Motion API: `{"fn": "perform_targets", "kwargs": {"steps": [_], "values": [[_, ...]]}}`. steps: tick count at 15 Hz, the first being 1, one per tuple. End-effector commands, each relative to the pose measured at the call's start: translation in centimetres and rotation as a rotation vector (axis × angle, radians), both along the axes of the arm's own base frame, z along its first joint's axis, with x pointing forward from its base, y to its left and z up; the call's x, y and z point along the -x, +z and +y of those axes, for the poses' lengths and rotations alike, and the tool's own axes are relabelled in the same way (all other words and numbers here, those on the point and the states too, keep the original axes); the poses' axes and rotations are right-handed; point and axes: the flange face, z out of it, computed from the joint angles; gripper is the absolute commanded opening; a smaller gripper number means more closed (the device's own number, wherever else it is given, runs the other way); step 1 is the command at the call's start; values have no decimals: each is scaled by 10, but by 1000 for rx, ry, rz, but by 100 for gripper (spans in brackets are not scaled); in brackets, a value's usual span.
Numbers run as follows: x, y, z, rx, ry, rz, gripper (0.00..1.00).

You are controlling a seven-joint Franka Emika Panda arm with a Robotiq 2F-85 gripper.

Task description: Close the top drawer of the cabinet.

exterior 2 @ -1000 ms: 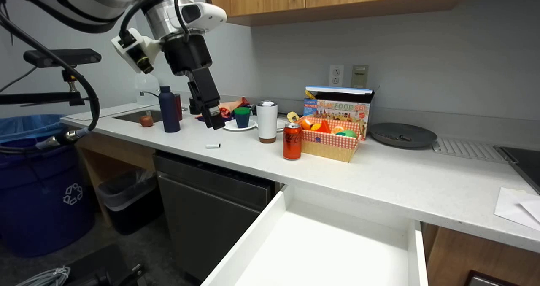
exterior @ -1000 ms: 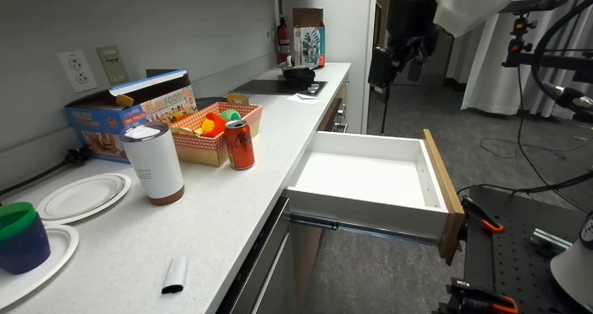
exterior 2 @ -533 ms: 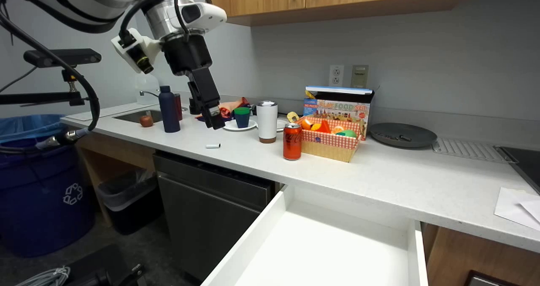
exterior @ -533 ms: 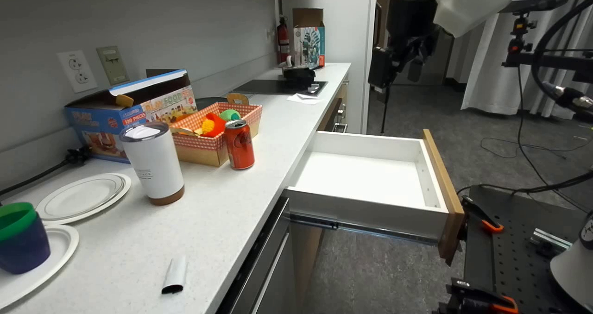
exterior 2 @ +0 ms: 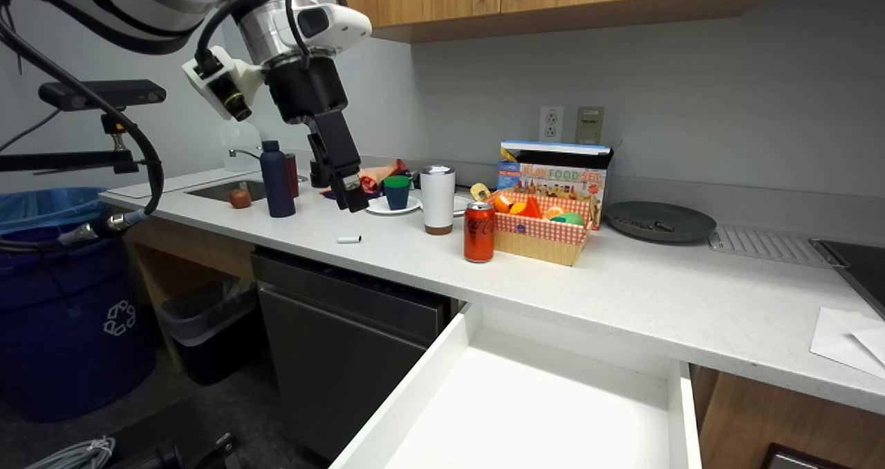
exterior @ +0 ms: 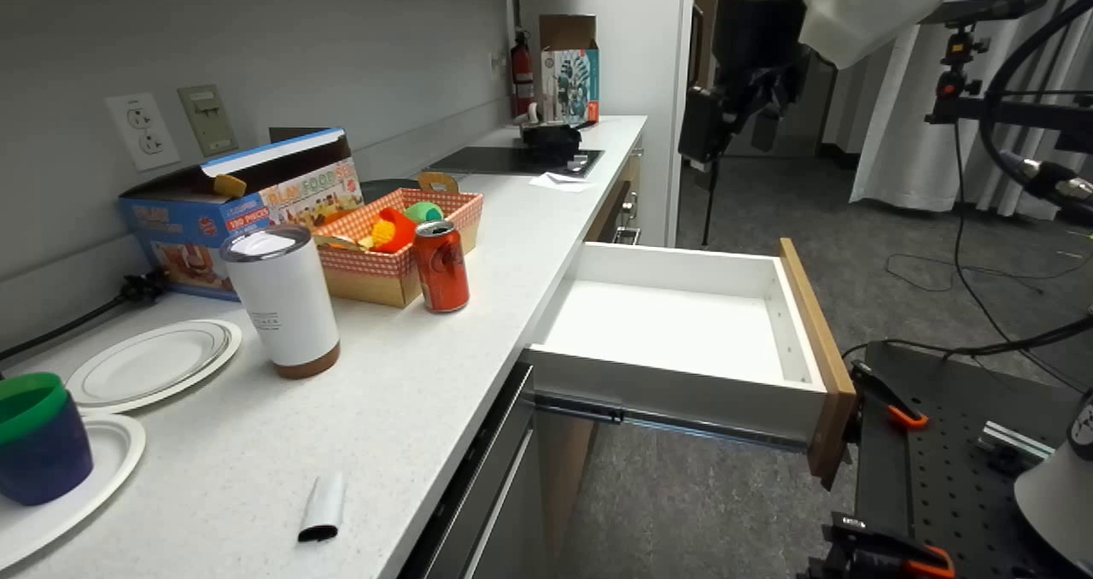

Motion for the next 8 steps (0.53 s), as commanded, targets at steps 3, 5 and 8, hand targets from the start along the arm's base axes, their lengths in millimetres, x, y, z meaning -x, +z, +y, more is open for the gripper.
{"fn": "perform_targets", "kwargs": {"steps": [3,5,8], "values": [[-6,24,-29,-26,-66,-10,100],[-10,34,-69,-60,-114,-10,100],[-9,45,-133,-123,-195,-16,100]]}}
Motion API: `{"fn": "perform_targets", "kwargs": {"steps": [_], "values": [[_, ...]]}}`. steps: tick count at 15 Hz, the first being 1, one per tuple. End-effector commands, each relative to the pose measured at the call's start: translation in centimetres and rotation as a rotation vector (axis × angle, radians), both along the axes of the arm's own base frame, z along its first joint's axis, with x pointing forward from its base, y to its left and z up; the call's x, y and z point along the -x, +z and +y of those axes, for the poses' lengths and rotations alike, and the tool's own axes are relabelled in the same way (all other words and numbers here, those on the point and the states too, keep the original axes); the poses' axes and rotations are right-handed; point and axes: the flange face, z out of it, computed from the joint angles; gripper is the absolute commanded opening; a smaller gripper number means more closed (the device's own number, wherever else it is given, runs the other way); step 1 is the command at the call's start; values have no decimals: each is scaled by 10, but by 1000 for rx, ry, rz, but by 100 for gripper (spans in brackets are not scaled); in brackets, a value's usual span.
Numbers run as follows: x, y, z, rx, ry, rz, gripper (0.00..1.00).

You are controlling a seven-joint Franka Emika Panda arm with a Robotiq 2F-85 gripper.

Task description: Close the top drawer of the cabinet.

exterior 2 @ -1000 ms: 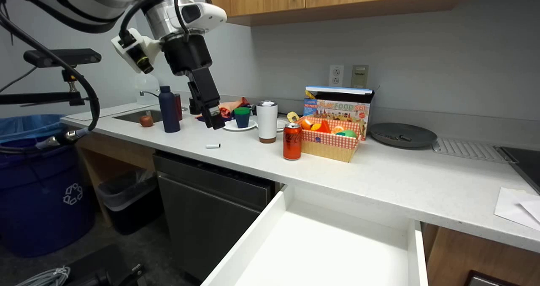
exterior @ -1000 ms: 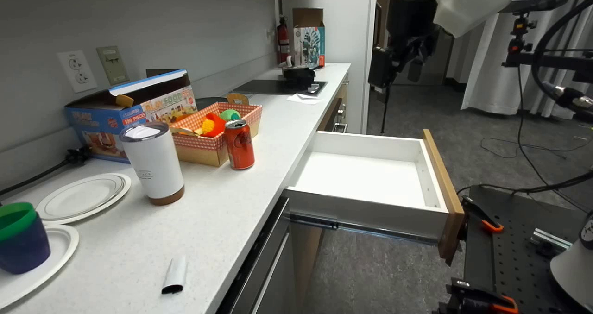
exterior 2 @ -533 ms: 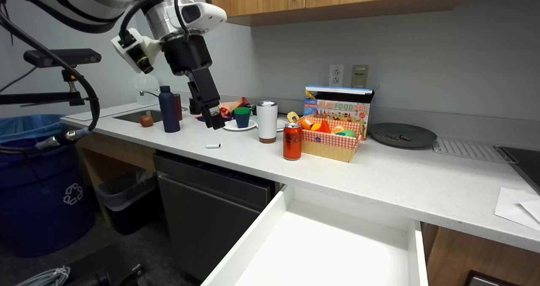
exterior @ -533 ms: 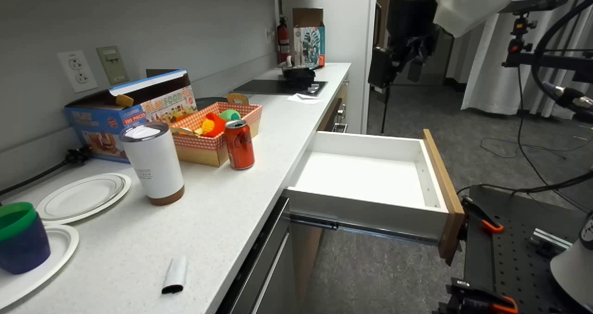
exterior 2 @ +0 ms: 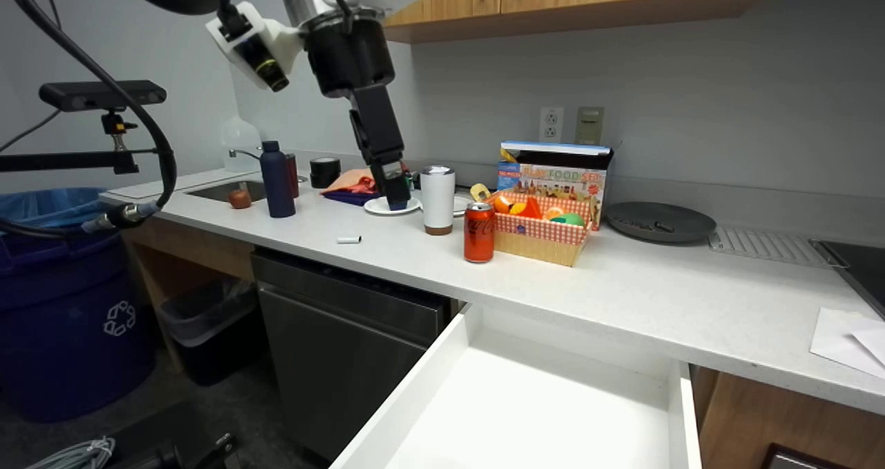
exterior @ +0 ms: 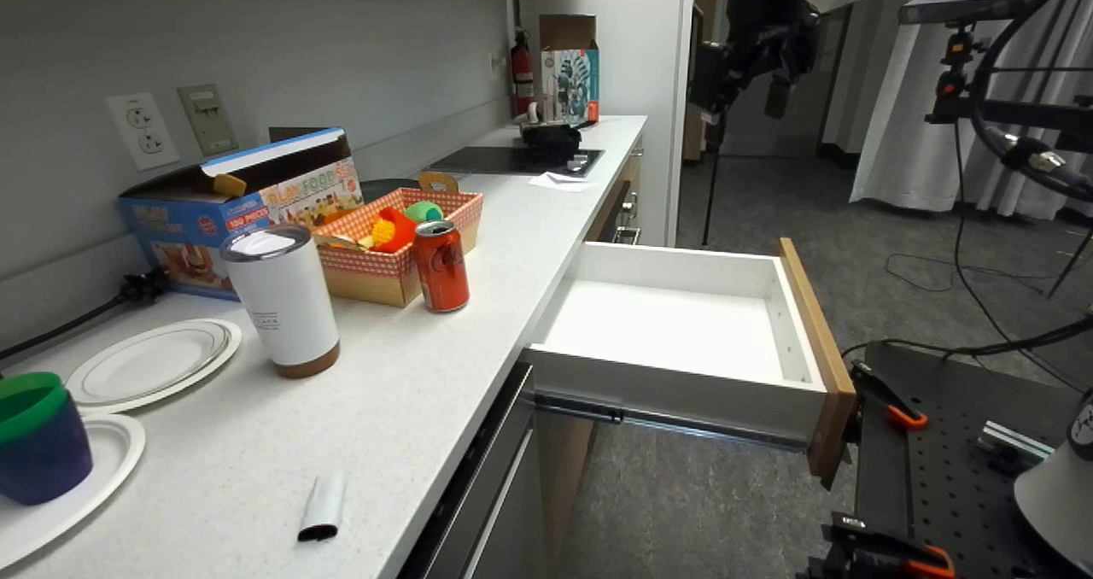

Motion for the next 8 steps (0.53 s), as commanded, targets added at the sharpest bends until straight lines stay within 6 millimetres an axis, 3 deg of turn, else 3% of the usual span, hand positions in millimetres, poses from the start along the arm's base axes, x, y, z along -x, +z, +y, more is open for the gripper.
{"fn": "perform_targets", "kwargs": {"steps": [1,3,6,7,8], "values": [[4,14,-69,-67,-82,-1,100],[6,-1,-104,-112,-146,7,100],[4,-33,-140,-131,-286,43,100],[12,-14,-125,-117,-220,29,100],[11,-24,-134,-122,-247,42,100]]}}
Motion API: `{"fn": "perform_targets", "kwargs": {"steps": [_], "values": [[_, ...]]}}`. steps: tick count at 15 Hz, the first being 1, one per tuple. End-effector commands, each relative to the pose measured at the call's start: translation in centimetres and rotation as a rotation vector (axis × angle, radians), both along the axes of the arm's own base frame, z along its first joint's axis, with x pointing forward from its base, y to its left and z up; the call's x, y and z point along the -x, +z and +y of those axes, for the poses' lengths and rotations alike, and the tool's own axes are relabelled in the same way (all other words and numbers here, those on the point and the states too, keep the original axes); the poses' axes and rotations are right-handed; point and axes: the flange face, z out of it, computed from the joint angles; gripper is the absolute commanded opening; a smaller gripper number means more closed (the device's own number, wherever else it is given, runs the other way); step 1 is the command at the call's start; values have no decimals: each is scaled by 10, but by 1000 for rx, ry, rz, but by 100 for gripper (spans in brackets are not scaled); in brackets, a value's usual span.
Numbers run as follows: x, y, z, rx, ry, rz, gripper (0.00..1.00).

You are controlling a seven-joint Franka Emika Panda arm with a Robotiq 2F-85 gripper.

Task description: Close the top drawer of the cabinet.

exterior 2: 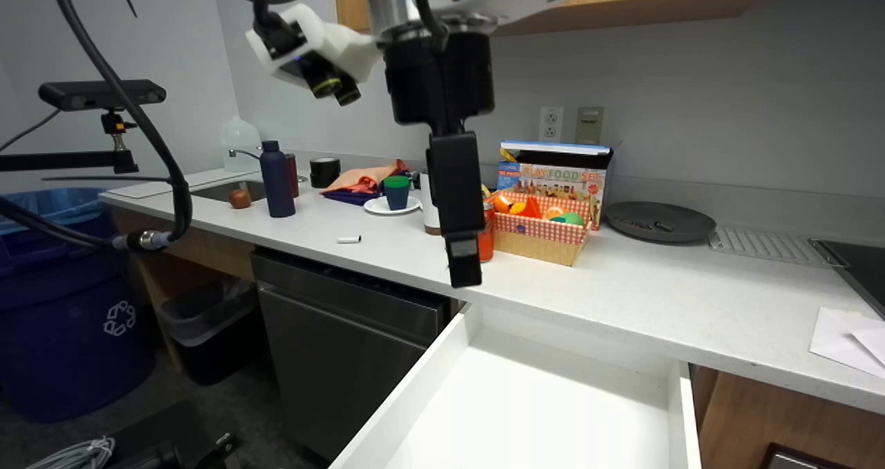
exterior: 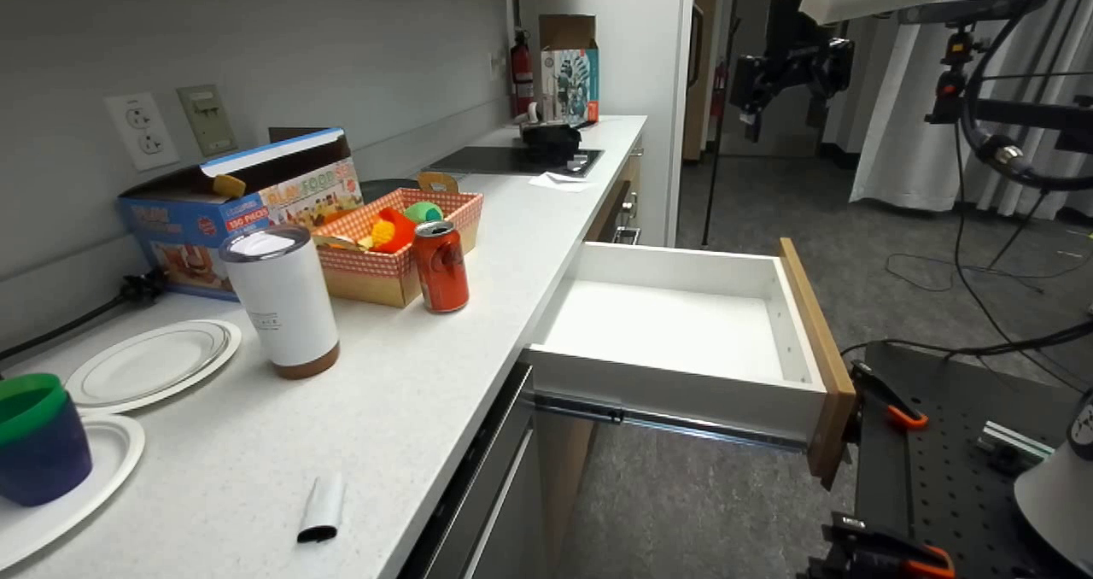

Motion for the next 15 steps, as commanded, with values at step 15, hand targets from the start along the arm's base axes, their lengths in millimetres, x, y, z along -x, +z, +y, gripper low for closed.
{"fn": "perform_targets", "kwargs": {"steps": [15], "values": [[19,-110,-119,-64,-259,74,100]]}}
